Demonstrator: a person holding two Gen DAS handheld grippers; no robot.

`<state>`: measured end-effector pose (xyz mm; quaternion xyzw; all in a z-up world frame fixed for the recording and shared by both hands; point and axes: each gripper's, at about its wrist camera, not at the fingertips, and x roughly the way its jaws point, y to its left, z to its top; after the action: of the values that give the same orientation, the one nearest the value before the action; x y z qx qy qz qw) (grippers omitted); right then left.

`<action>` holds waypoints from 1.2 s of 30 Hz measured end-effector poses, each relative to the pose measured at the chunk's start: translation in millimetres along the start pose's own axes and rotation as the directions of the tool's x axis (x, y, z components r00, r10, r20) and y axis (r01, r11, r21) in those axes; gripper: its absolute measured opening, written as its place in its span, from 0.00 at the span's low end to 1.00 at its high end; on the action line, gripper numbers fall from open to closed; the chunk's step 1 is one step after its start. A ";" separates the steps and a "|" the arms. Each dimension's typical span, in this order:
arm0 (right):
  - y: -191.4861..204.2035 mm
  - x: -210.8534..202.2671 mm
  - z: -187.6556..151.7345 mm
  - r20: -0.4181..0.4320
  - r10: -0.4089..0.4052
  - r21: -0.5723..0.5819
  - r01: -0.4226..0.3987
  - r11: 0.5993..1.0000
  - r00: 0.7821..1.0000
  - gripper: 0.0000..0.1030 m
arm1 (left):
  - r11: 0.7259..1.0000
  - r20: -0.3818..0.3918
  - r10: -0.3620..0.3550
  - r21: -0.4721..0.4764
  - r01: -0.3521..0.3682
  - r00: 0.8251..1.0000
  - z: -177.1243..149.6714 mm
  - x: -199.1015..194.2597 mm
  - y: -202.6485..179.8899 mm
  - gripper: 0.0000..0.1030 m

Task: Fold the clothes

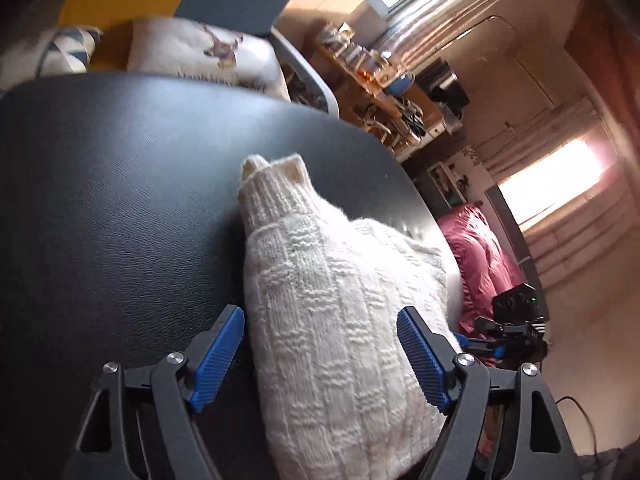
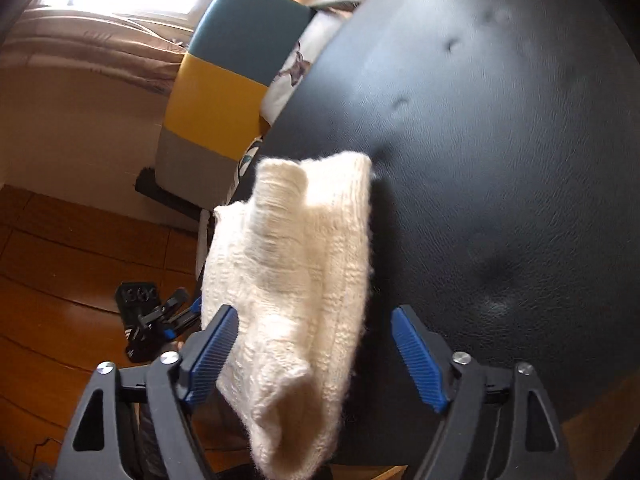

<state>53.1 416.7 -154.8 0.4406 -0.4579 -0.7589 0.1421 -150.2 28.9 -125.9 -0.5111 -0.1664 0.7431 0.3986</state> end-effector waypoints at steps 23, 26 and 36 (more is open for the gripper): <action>45.4 66.1 -10.8 -0.006 -0.059 -0.146 0.057 0.988 0.998 0.31 | 1.000 0.046 -0.001 0.030 0.000 0.999 -38.0 15.5 -34.8 0.42; 50.8 44.3 -6.9 0.050 -0.060 -0.168 0.067 0.984 0.997 0.31 | 0.995 0.078 -0.064 0.078 0.057 0.995 -27.8 16.0 -64.1 0.41; 51.6 -95.1 51.0 0.351 -0.145 -0.178 0.217 0.960 0.925 0.30 | 0.927 -0.001 -0.204 0.321 0.194 0.979 73.5 97.7 -195.0 0.43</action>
<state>57.0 476.7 -51.5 0.3282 -0.3485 -0.8772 0.0378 -149.0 237.4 -28.4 -0.4082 -0.1014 0.7241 0.5466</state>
